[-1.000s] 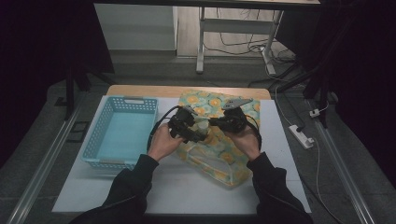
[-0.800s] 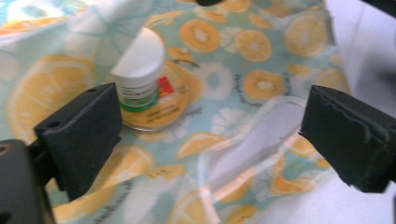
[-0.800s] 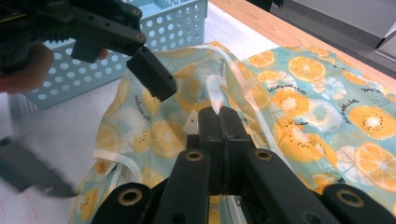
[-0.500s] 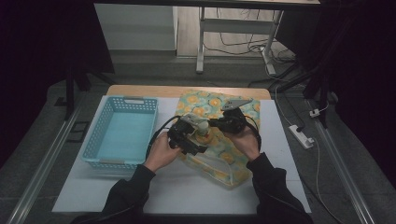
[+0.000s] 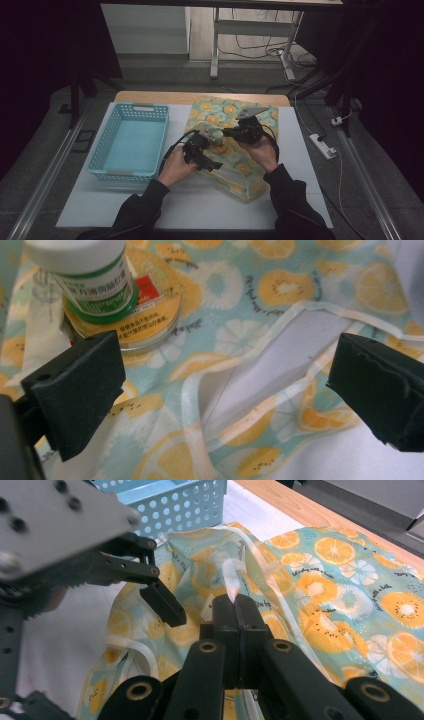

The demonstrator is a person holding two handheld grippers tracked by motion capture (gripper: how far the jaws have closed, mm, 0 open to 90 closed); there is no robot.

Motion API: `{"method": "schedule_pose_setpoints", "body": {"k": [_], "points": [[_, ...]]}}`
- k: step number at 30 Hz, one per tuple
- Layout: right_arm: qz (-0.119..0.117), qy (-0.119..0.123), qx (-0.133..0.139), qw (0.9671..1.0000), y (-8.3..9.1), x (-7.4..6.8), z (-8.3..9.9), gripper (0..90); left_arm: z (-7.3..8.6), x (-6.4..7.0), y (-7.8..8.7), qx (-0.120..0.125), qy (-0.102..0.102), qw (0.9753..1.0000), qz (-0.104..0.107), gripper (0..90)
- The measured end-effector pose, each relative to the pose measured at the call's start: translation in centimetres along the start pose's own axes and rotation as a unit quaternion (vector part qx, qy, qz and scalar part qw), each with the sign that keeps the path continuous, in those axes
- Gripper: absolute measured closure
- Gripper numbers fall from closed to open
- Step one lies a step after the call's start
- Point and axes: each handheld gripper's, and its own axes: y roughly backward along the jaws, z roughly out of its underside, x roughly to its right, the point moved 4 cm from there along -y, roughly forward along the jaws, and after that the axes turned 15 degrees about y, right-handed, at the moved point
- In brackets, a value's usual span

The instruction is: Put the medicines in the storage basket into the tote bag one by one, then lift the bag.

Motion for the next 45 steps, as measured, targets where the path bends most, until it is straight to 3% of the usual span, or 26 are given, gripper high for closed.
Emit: {"method": "schedule_pose_setpoints", "body": {"k": [9, 13, 18, 21, 26, 29, 33, 39, 45], "points": [[-0.001, 0.000, -0.001, 1.0000, -0.1, 0.0, 0.0, 90.0, 0.6, -0.8, -1.6, -0.013, 0.013, 0.9998, -0.007, 5.2], [0.000, 0.000, 0.000, 1.0000, 0.0, 0.0, 0.0, 90.0, 1.0, -1.0, -2.2, -0.022, 0.009, 0.9997, -0.007, 6.0], [-0.001, 0.000, -0.001, 1.0000, -0.1, 0.0, 0.0, 90.0, 1.3, -1.3, -2.7, -0.029, -0.001, 0.9993, -0.025, 10.8], [-0.001, 0.000, -0.001, 1.0000, 0.0, 0.0, 0.1, 90.0, 1.3, -1.4, -2.7, -0.027, -0.011, 0.9989, -0.037, 17.5], [-0.001, 0.000, 0.000, 1.0000, 0.0, 0.0, 0.1, 90.0, 1.5, -1.4, -2.3, -0.031, -0.030, 0.9971, -0.063, 36.2], [-0.001, -0.001, -0.001, 1.0000, 0.0, 0.0, 0.1, 90.0, 1.5, -1.4, -2.1, -0.034, -0.024, 0.9970, -0.066, 45.1], [-0.003, 0.000, -0.003, 1.0000, -0.1, 0.0, 0.1, 90.0, 1.6, -1.4, -1.8, -0.035, -0.018, 0.9970, -0.067, 63.5], [-0.004, 0.001, -0.003, 1.0000, -0.1, -0.1, 0.1, 90.0, 1.6, -1.3, -1.8, -0.035, -0.005, 0.9979, -0.054, 84.2], [-0.007, -0.001, -0.003, 1.0000, -0.1, 0.0, 0.1, 90.0, 1.6, -1.2, -1.8, -0.037, -0.001, 0.9975, -0.060, 89.0]]}}
